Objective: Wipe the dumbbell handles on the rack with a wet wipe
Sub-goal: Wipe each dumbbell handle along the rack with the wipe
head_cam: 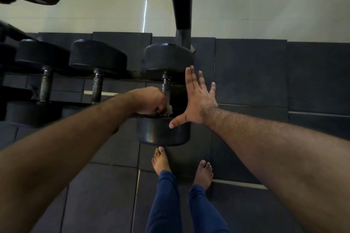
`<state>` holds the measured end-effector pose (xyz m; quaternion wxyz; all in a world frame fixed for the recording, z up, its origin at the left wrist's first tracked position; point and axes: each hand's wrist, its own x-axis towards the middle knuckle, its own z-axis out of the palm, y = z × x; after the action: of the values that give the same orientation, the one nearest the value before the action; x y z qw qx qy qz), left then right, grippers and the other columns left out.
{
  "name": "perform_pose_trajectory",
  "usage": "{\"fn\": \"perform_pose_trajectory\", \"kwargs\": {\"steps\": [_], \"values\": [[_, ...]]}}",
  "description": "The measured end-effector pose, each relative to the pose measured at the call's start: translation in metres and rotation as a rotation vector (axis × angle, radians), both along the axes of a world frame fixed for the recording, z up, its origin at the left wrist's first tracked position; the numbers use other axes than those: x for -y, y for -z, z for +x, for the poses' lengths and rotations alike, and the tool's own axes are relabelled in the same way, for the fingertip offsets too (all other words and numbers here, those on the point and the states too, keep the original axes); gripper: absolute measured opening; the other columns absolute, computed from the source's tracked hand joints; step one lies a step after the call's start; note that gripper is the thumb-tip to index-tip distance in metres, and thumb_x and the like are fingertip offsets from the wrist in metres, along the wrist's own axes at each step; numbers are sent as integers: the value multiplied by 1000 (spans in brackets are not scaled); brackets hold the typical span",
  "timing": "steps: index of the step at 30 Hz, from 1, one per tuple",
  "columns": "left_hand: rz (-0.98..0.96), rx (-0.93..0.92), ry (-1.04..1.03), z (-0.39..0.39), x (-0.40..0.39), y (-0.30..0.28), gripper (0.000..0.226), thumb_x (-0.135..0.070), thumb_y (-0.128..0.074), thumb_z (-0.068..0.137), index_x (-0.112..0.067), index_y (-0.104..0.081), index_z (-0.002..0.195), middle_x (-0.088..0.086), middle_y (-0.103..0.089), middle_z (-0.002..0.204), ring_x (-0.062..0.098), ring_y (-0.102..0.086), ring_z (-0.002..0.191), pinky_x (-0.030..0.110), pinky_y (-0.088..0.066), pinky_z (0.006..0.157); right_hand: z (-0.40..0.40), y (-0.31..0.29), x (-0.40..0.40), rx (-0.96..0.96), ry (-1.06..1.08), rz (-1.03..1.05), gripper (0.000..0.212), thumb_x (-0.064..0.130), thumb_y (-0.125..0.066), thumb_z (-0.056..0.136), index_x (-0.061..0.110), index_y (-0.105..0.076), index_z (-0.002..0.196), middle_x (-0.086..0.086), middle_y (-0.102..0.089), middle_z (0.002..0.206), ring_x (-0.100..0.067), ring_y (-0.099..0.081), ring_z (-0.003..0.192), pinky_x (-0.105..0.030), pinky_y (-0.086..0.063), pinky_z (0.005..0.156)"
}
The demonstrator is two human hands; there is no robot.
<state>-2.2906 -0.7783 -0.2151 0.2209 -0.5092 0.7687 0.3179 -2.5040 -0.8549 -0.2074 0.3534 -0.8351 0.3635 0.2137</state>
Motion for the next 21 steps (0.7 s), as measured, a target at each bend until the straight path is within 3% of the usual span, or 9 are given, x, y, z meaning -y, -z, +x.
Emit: {"fn": "perform_pose_trajectory", "kwargs": {"steps": [2,4,6,8,10,13,15,17,21], "values": [[-53,-23,-214,24,-14,3,25,-24,-61,81,-26,-82,92,-3,-79,97,23,-74,94,32,-57,83,-1,0,1,-4,-5,-3,190,100,-77,31,26,51,151,8,54,161,-32,38,156,-78,5,124],[-162,-172,-747,28,-26,12,28,-6,-72,84,-24,-84,101,-8,-80,99,12,-74,96,23,-56,87,-1,0,1,-6,1,-2,190,100,-77,31,26,51,150,8,55,161,-32,39,156,-78,5,124],[-185,-419,-1420,15,-28,30,24,0,-81,83,-15,-83,102,-3,-78,95,12,-72,93,16,-57,79,0,1,0,-9,4,0,191,100,-77,29,27,52,150,9,54,161,-31,39,155,-77,5,124],[21,-814,-1817,-7,-15,48,21,8,-73,89,-6,-78,103,10,-78,98,26,-71,99,27,-60,83,1,2,0,-16,7,-3,192,101,-76,27,26,52,149,8,54,161,-30,39,156,-77,5,124],[123,-962,-1836,-17,-6,60,24,13,-61,93,-2,-75,107,18,-77,102,32,-72,100,40,-59,92,1,3,1,-25,6,-5,193,101,-76,27,26,52,150,8,54,162,-30,40,155,-77,5,124],[388,-792,-1480,-7,-17,63,20,3,-62,97,-3,-76,110,15,-79,104,27,-76,95,40,-61,91,1,2,1,-30,5,-3,193,100,-77,28,25,50,151,8,53,162,-29,40,155,-77,6,125],[555,-593,-1278,7,-23,63,24,4,-60,97,-7,-77,110,14,-79,103,24,-76,88,34,-62,78,2,2,0,-28,0,-2,192,100,-77,28,25,50,151,9,54,161,-28,40,155,-76,6,125],[422,-578,-1370,14,-14,65,27,14,-55,94,-3,-74,100,15,-75,90,25,-71,74,24,-54,58,2,2,0,-27,1,4,192,101,-76,27,25,50,151,9,54,161,-28,39,156,-77,5,125],[329,-1133,-1653,12,12,68,27,8,-49,100,0,-65,119,19,-70,108,29,-71,100,36,-58,90,2,1,1,-32,-7,3,192,102,-74,26,25,52,150,9,56,160,-29,40,155,-78,5,124]]}}
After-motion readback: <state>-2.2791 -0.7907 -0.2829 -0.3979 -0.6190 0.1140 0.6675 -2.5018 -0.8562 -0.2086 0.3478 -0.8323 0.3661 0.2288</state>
